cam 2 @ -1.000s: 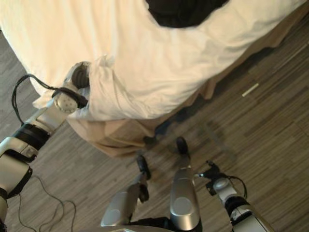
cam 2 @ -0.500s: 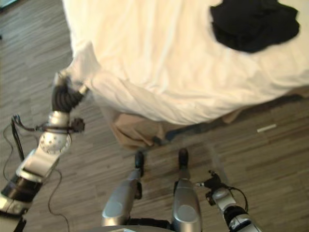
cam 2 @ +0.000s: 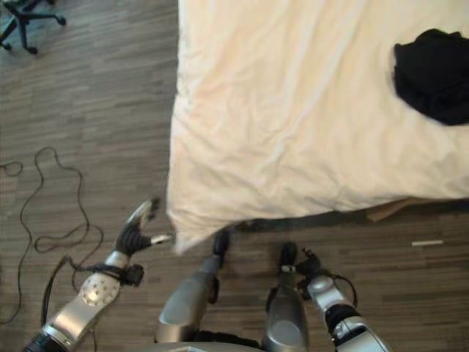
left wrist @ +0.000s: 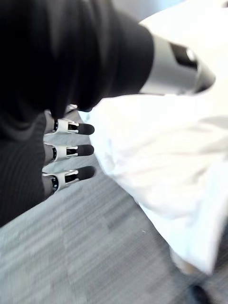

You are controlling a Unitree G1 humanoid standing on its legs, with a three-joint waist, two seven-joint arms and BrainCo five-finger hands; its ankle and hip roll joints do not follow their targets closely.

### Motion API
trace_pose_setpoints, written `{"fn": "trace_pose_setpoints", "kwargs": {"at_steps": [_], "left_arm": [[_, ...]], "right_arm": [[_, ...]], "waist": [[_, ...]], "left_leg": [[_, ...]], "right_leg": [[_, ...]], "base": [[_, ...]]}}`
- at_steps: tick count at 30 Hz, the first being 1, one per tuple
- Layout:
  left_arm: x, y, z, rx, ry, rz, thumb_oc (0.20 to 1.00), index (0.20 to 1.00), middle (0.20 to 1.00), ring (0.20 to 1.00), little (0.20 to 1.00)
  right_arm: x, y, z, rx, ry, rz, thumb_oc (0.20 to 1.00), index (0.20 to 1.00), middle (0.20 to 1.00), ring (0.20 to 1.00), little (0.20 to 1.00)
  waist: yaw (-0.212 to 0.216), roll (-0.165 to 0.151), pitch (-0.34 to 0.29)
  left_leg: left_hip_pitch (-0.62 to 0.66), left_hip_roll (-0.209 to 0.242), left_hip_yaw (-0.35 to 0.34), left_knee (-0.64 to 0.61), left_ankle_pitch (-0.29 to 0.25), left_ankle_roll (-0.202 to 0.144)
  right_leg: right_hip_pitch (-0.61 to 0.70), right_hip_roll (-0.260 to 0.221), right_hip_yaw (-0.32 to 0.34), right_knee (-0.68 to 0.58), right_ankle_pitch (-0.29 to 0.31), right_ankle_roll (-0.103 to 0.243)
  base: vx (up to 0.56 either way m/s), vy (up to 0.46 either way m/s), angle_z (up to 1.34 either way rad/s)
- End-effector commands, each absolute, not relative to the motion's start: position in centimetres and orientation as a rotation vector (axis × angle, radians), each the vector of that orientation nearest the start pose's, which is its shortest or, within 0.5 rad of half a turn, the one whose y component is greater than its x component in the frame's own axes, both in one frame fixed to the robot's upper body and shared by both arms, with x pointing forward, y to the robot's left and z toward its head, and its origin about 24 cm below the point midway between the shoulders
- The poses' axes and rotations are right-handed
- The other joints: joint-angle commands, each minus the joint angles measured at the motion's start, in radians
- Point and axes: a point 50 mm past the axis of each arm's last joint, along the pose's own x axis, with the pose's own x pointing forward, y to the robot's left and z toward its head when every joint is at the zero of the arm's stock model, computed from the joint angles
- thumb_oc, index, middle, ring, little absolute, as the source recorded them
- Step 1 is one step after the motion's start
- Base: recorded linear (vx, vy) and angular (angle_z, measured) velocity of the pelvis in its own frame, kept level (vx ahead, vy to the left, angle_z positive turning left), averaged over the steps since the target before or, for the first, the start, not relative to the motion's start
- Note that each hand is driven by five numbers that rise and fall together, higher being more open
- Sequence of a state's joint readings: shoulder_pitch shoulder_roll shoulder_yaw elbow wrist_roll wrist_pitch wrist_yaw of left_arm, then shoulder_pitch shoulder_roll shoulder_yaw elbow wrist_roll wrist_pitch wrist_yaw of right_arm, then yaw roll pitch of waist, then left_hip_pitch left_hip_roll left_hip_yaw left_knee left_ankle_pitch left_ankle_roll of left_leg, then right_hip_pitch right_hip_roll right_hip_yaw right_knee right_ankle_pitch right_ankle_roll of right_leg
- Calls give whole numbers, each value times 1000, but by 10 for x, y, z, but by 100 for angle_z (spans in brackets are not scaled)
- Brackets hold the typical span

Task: Tidy up the quilt and then pick up the clothes from the bed and put them into the laundry hamper.

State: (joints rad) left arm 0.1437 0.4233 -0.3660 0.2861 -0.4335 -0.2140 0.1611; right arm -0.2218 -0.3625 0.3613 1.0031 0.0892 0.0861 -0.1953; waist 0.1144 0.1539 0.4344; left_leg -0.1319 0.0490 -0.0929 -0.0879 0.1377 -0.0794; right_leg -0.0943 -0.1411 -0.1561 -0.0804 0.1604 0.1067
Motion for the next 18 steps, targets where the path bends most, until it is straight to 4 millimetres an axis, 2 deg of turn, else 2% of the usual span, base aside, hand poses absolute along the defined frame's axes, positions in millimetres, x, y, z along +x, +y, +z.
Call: {"fn": "trace_pose_setpoints", "kwargs": {"at_steps": [1,2,3,5,7,8,9,10,12,14,15,16,17,18], "left_arm": [[116,205,-123,-432,837,334,1000,1000,1000,1000,1000],[105,206,-132,-486,915,428,1000,1000,1000,1000,1000],[71,218,-151,-483,1039,573,1000,1000,1000,1000,1000],[55,232,-156,-338,1112,623,1000,1000,1000,1000,1000],[50,243,-157,-198,1163,603,1000,1000,1000,1000,1000],[48,242,-159,-189,1182,597,1000,1000,1000,1000,1000],[49,240,-160,-190,1180,581,1000,1000,1000,1000,1000],[50,239,-160,-184,1177,567,1000,1000,1000,1000,1000],[60,237,-158,-141,1146,511,1000,1000,1000,1000,1000],[70,239,-154,-107,1116,468,1000,1000,1000,1000,1000],[78,241,-151,-92,1091,440,1000,1000,1000,1000,1000],[81,242,-149,-88,1081,435,1000,1000,1000,1000,1000],[86,245,-147,-80,1065,424,1000,1000,1000,1000,1000],[88,246,-146,-79,1059,425,1000,1000,1000,1000,1000]], "right_arm": [[197,-247,-114,-524,903,-133,1000,1000,1000,1000,1000],[195,-246,-115,-514,909,-143,1000,1000,1000,1000,1000],[193,-245,-117,-497,930,-166,1000,1000,1000,1000,1000],[187,-247,-121,-469,969,-210,1000,1000,1000,1000,1000],[172,-254,-125,-367,1036,-362,1000,1000,1000,1000,1000],[163,-261,-126,-202,1064,-509,473,473,473,473,473],[158,-269,-123,-41,1024,-667,200,200,200,200,200],[157,-272,-121,-26,1003,-695,200,200,200,200,200],[162,-294,-99,-47,819,-830,200,200,200,200,200],[179,-311,-68,-89,630,-922,200,200,200,200,200],[201,-327,-26,-132,453,-950,200,200,200,200,200],[207,-333,-10,-168,370,-962,200,200,200,200,200],[219,-339,21,-205,252,-962,200,200,200,200,200],[223,-341,33,-220,216,-959,200,200,200,200,200]], "waist": [[45,-30,-11],[47,-32,-13],[51,-36,-18],[48,-40,-27],[31,-47,-39],[10,-56,-45],[-16,-71,-49],[-23,-76,-49],[-54,-108,-49],[-69,-131,-45],[-81,-149,-38],[-84,-154,-36],[-89,-164,-32],[-91,-167,-30]], "left_leg": [[26,-20,-12,9,-92,5],[27,-21,-14,10,-92,5],[32,-23,-19,10,-95,5],[41,-21,-16,9,-97,6],[57,-12,1,12,-104,6],[71,-4,20,16,-110,6],[83,5,37,18,-117,7],[88,7,42,19,-120,7],[95,18,67,20,-125,8],[98,25,80,20,-129,6],[100,30,88,19,-133,7],[100,32,91,19,-134,7],[97,35,93,18,-136,9],[96,36,94,18,-136,10]], "right_leg": [[23,-37,-19,93,-159,20],[23,-38,-20,93,-158,21],[26,-39,-16,95,-159,22],[30,-39,-9,97,-159,21],[38,-39,7,98,-160,19],[47,-38,23,100,-160,21],[52,-35,41,100,-161,24],[54,-33,47,100,-161,25],[51,-29,68,94,-147,39],[48,-26,84,84,-133,50],[47,-22,95,75,-123,59],[46,-21,98,72,-119,61],[42,-17,105,67,-114,66],[40,-17,107,66,-112,68]], "base": [[10,-65,6],[30,-59,7],[33,-33,5],[82,9,16],[149,68,13],[174,87,-1],[156,71,-16],[100,21,-37],[26,-23,-43],[-20,-26,-36],[-36,-17,-28],[-56,-7,-36],[-43,6,-33],[-117,56,-45]]}}
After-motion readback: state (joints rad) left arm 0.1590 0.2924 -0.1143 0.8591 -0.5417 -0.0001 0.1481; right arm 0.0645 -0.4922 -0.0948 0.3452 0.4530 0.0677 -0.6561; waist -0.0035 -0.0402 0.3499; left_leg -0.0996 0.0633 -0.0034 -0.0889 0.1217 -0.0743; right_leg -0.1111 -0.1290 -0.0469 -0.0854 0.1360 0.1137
